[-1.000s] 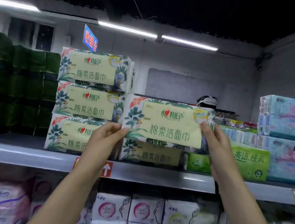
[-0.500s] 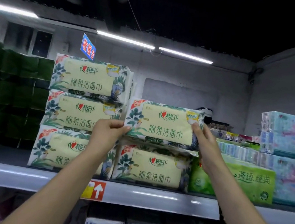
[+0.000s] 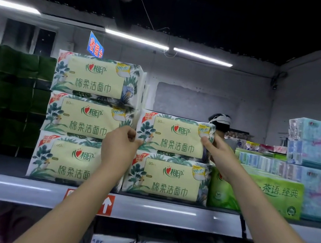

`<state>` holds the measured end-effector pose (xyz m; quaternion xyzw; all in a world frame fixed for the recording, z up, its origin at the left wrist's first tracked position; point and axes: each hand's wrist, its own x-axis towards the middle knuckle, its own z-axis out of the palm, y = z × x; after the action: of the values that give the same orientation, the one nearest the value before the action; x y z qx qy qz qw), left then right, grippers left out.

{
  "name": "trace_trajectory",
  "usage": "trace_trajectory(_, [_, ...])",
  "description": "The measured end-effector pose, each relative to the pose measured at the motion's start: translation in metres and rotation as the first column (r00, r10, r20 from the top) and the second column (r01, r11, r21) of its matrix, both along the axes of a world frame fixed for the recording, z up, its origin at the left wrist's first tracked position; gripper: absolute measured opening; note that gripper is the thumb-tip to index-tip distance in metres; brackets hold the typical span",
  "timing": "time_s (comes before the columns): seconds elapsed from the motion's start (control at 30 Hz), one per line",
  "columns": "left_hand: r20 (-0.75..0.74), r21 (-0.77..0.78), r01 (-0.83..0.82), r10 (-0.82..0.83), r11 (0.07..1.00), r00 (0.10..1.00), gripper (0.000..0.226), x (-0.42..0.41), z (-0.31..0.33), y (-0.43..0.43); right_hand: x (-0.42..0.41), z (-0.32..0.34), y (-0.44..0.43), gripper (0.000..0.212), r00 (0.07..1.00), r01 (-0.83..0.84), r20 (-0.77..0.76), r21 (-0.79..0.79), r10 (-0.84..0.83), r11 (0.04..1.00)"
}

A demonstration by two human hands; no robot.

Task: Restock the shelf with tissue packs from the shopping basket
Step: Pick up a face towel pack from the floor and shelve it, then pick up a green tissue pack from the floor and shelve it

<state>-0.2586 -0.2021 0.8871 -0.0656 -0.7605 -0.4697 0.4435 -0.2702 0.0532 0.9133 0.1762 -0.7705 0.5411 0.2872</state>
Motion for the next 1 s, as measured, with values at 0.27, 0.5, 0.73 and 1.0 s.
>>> trace_trajectory(0.27, [0.004,-0.021,0.034,-0.034,0.999,0.999,0.024,0.004,-0.005,0.0,-0.004,-0.004,0.001,0.06,0.994,0.104,-0.035,0.056,-0.103,0.993])
trace_trajectory(0.5, [-0.015,0.06,0.113,-0.112,0.992,0.994,0.019,0.02,-0.01,-0.009,0.02,-0.016,-0.008,0.053,0.97,0.185,-0.155,-0.035,-0.188,0.982])
trace_trajectory(0.73, [-0.089,0.181,0.158,-0.144,0.971,0.986,0.01,0.053,-0.012,-0.024,0.074,-0.056,-0.02,0.026,0.948,0.178,-0.207,-0.284,-0.241,0.942])
trace_trajectory(1.0, [-0.046,0.348,0.34,-0.346,0.874,0.937,0.006,0.096,-0.031,-0.031,0.11,-0.064,-0.028,0.017,0.962,0.062,-0.219,-0.403,-0.162,0.913])
